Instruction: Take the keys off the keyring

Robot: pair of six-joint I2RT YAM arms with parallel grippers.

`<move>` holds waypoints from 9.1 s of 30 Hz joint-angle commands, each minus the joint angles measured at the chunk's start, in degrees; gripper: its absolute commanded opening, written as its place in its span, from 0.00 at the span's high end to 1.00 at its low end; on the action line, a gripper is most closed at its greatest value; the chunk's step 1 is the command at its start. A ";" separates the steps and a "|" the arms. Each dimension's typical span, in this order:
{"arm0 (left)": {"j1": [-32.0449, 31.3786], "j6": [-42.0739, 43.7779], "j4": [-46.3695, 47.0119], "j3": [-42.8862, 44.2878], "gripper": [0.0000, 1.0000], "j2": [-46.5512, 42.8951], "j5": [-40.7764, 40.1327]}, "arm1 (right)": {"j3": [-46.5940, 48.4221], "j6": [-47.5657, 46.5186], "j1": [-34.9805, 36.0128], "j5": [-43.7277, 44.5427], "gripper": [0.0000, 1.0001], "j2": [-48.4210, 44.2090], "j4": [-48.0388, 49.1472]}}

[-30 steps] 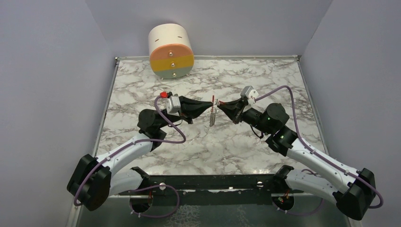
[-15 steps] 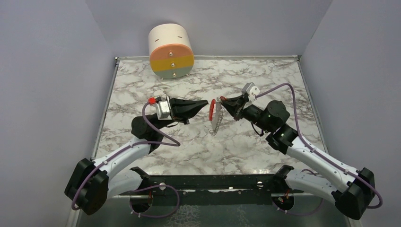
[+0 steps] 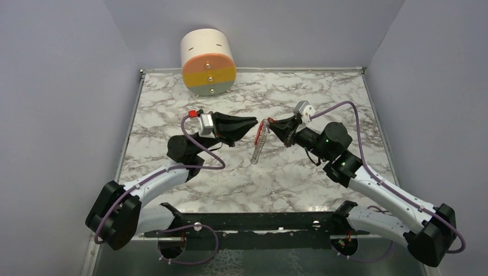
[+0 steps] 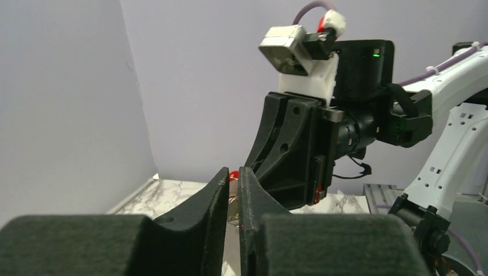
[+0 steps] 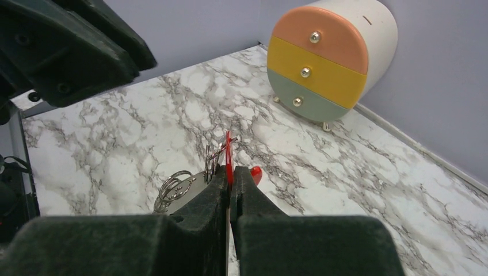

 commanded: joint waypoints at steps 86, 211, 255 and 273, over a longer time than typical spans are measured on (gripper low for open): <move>-0.20 2.97 -5.93 4.39 1.00 4.13 2.24 | -0.23 1.13 -0.02 1.46 0.99 -1.40 2.41; -0.35 0.57 -2.59 1.47 1.00 0.08 1.58 | -2.08 0.98 -0.01 1.83 0.99 -1.94 2.16; -0.28 9.17 -16.40 2.38 0.91 -0.27 0.32 | -3.92 1.63 -0.03 0.45 0.99 -0.38 4.18; -0.29 24.36 -25.58 5.79 0.65 3.91 -2.62 | -3.64 1.43 -0.02 0.50 0.99 -1.32 3.56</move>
